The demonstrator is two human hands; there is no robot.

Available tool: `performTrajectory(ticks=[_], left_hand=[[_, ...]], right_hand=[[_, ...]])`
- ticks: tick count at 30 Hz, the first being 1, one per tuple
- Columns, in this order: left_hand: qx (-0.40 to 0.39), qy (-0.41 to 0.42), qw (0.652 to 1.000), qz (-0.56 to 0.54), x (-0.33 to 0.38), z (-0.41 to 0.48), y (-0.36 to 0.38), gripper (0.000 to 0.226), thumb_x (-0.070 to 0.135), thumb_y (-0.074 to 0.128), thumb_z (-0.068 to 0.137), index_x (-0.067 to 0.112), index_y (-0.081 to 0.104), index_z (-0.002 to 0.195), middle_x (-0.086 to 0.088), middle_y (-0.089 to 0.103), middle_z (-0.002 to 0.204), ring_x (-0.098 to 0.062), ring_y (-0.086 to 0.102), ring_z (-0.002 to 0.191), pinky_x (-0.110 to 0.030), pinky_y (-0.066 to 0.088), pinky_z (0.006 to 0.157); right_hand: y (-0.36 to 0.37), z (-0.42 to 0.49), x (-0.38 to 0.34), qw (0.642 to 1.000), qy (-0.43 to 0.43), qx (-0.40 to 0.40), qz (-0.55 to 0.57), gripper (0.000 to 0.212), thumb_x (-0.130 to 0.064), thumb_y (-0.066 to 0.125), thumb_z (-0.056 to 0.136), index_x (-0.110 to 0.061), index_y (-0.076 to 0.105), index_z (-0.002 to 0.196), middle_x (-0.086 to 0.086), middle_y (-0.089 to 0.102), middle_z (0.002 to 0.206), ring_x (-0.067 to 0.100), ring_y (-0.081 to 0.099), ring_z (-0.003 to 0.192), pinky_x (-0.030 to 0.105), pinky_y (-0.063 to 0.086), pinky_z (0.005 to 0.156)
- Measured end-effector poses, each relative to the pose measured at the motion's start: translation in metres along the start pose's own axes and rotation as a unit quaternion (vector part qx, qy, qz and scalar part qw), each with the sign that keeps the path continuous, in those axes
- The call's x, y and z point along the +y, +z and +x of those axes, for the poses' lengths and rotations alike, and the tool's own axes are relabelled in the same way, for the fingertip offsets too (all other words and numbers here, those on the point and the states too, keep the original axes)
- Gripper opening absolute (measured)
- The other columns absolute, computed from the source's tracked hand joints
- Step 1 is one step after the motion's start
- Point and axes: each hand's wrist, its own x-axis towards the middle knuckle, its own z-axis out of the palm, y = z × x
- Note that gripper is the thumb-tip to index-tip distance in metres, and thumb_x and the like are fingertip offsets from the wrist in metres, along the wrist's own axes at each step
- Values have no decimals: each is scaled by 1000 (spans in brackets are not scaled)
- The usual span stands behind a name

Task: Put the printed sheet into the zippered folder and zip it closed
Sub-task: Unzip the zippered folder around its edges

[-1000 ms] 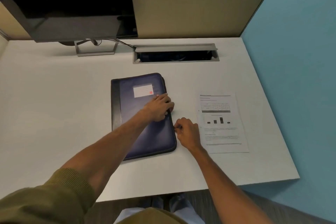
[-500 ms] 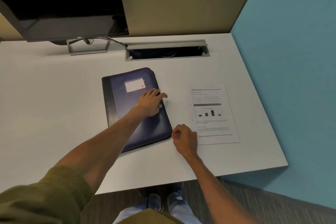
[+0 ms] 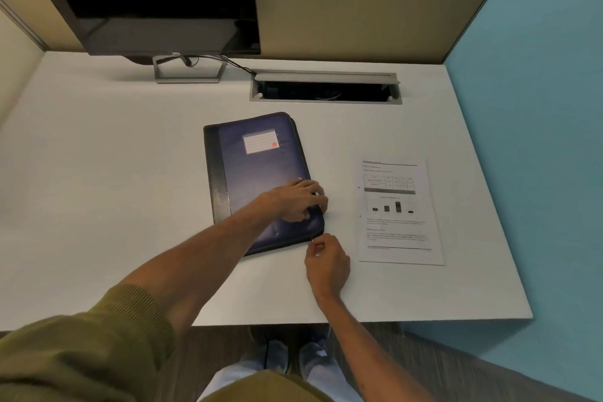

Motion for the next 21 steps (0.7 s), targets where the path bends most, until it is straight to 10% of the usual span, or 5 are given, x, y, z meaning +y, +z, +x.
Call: performTrajectory(ticks=[8,16,21], left_hand=[[15,-41,998,-51,-3,-7,11,53,26,57,107,34,43,157,0,21,175,-26,10,165,-51,15,134],[150,-316,920,-178,-45,-114,75,70,57,44,109,43,11,169,-4,-7,179,-34,-2,166,-58,9,134],[131,-345,893,-259,-54,-185,112,99,77,60,90,51,2,166,-9,-1,178,-38,12,163,-58,32,125]], right_hand=[[25,-22,-16,999,-32,-32,7,5,-25,74,95,-22,70,97,-4,76,92,21,70,81,38,61,78],[25,-20,-16,999,-45,-10,12,8,-17,76,92,-18,69,88,-1,74,84,19,68,74,40,63,70],[32,-27,-21,999,-42,17,13,12,-13,77,90,-16,69,82,2,73,78,23,65,66,40,60,68]])
